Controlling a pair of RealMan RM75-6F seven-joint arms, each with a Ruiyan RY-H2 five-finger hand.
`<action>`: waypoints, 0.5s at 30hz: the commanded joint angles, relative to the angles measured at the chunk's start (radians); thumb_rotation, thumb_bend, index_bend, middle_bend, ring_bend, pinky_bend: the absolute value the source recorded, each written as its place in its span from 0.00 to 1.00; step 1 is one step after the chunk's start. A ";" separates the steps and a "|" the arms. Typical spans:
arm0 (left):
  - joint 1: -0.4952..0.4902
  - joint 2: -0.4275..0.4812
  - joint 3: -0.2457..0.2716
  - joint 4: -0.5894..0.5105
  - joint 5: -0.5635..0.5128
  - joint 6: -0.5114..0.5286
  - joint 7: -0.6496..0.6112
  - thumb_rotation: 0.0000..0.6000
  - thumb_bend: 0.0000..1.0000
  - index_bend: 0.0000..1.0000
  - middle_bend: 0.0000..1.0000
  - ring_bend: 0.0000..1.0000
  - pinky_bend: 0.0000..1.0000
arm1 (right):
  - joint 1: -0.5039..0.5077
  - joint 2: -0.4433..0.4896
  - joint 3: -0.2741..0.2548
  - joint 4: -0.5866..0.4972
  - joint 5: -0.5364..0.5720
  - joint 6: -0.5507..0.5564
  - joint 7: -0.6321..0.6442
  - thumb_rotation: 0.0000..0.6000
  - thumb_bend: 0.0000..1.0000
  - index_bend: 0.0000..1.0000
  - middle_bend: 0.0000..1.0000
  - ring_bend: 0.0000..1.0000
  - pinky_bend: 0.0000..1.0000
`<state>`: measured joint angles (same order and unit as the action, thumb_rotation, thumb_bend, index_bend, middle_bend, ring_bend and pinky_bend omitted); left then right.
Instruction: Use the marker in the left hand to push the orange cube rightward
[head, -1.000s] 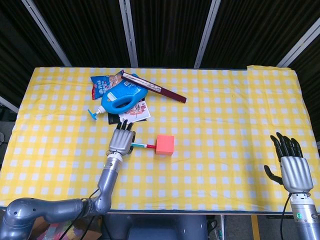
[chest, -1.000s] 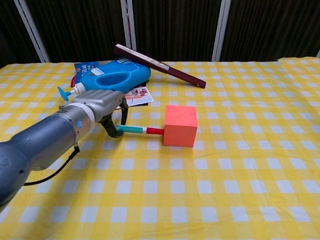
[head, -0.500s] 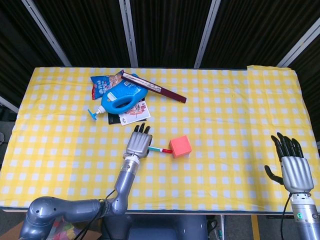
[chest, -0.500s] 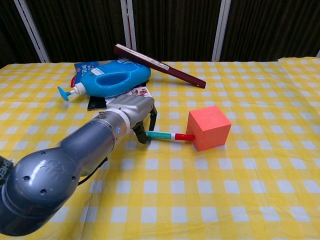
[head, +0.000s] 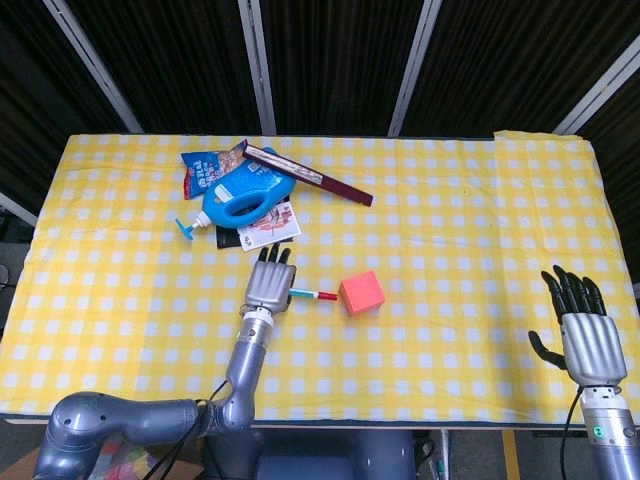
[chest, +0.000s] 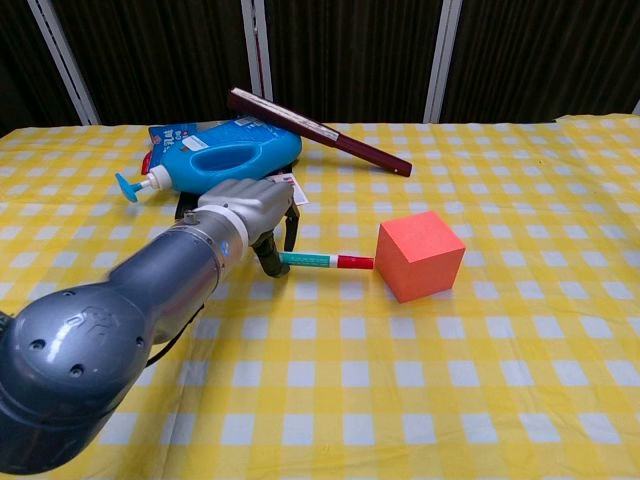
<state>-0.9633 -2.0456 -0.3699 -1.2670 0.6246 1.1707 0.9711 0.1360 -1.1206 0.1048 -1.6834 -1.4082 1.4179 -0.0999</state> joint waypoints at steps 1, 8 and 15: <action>-0.008 -0.009 -0.001 0.009 -0.003 -0.001 0.004 1.00 0.44 0.66 0.13 0.00 0.11 | 0.000 0.001 0.000 0.000 0.000 0.000 0.001 1.00 0.38 0.00 0.00 0.00 0.00; -0.038 -0.068 -0.022 0.080 0.003 0.013 -0.002 1.00 0.46 0.67 0.14 0.00 0.11 | -0.001 0.003 -0.001 0.001 -0.003 0.000 0.009 1.00 0.38 0.00 0.00 0.00 0.00; -0.087 -0.132 -0.066 0.165 0.003 0.002 -0.007 1.00 0.46 0.67 0.14 0.00 0.11 | -0.001 0.006 -0.002 -0.001 -0.003 -0.003 0.018 1.00 0.38 0.00 0.00 0.00 0.00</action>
<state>-1.0362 -2.1637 -0.4254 -1.1194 0.6275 1.1803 0.9638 0.1353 -1.1147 0.1032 -1.6840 -1.4110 1.4146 -0.0823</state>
